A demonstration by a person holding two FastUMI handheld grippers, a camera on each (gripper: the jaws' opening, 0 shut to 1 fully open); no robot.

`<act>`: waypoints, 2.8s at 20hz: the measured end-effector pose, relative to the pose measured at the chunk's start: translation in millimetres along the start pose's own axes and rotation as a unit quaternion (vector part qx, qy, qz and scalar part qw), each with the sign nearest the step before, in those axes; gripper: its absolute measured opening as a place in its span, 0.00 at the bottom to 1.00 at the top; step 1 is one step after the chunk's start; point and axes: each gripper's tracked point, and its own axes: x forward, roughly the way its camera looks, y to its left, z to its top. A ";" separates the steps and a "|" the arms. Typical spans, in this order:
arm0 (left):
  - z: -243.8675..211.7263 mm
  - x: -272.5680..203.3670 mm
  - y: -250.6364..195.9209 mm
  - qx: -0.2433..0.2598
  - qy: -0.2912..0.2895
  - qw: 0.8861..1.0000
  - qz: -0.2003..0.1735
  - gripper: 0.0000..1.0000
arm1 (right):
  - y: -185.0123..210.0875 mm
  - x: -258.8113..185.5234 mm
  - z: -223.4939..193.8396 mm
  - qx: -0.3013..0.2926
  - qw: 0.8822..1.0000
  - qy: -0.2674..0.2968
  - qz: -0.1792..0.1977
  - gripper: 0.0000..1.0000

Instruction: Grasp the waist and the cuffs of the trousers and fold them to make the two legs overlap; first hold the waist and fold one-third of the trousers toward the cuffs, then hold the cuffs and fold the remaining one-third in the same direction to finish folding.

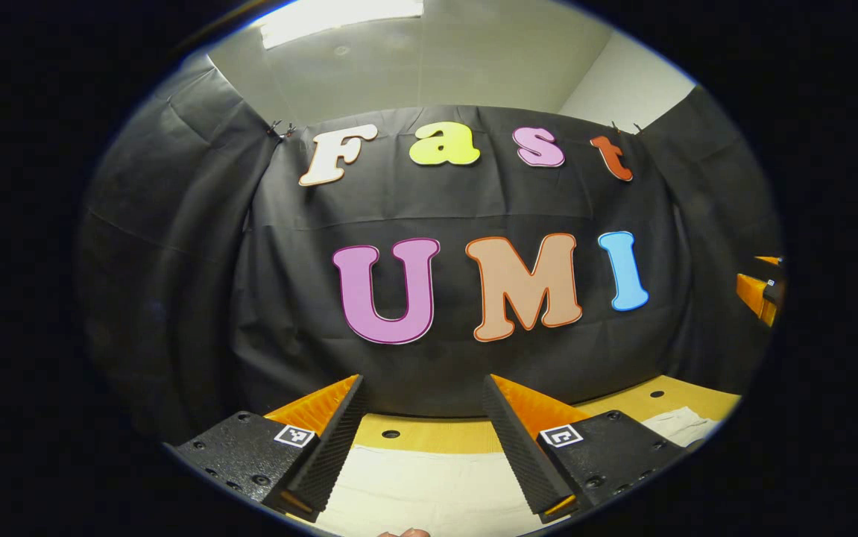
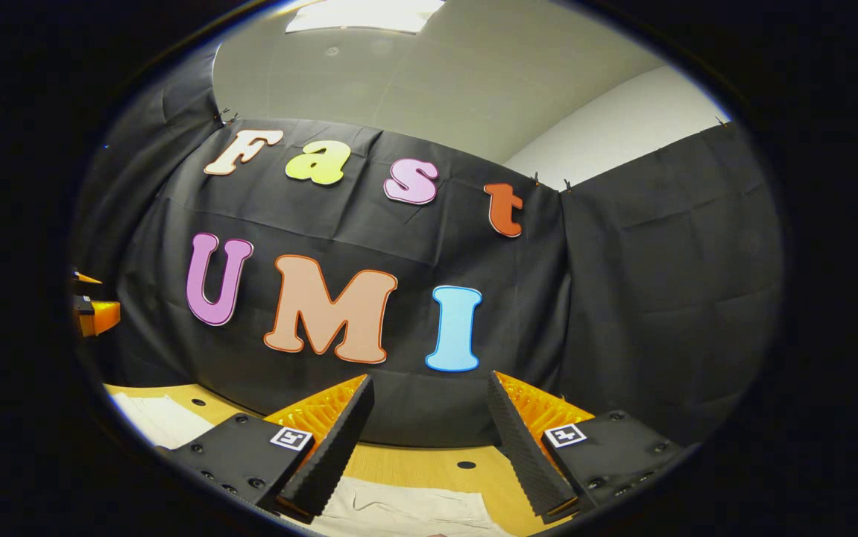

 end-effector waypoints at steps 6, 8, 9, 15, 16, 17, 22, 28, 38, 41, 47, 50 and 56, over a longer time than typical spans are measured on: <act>-0.8 0.8 3.0 0.002 0.001 1.000 0.005 0.93 | -3.4 2.1 -3.9 -0.001 1.000 0.003 0.000 0.96; -2.6 1.4 2.9 0.003 0.001 1.000 0.006 0.93 | -4.6 1.7 -6.4 -0.003 1.000 0.004 0.005 0.96; -3.3 1.7 2.8 0.004 0.003 1.000 0.006 0.93 | -3.7 1.6 -7.6 -0.003 1.000 0.004 0.013 0.96; -6.7 4.9 -1.9 0.009 0.007 1.000 0.004 0.93 | -20.1 -0.1 -42.0 -0.094 0.994 0.031 0.050 0.97; -6.6 6.0 -3.6 0.009 0.008 1.000 0.003 0.93 | -19.7 -3.7 -47.9 -0.105 0.992 0.033 0.062 0.97; -8.3 7.9 -5.8 0.008 0.008 1.000 0.002 0.93 | -20.8 -6.0 -54.7 -0.113 0.991 0.039 0.068 0.97; -11.8 12.0 -17.7 0.011 0.011 1.000 -0.004 0.93 | -35.6 -20.5 -95.1 -0.159 0.980 0.080 0.091 0.97; -19.1 16.0 -24.2 0.001 0.015 1.000 -0.001 0.93 | -44.4 -43.9 -148.1 -0.262 0.948 0.119 0.139 0.98; -24.9 19.3 -35.0 0.013 0.017 1.000 -0.002 0.93 | -42.2 -105.8 -251.1 -0.413 0.857 0.177 0.254 0.98; -28.3 18.9 -36.1 0.022 0.020 1.000 -0.002 0.93 | -43.1 -123.6 -275.0 -0.435 0.834 0.190 0.282 0.98; -32.4 19.1 -38.9 0.030 0.025 0.999 -0.002 0.93 | -55.6 -148.9 -323.3 -0.467 0.786 0.241 0.326 0.98; -37.4 18.3 -39.5 0.033 0.030 0.999 0.000 0.93 | -66.2 -164.4 -347.8 -0.483 0.760 0.264 0.346 0.98; -43.3 14.5 -41.6 0.041 0.040 0.998 0.004 0.93 | -73.4 -180.0 -376.8 -0.516 0.711 0.288 0.381 0.98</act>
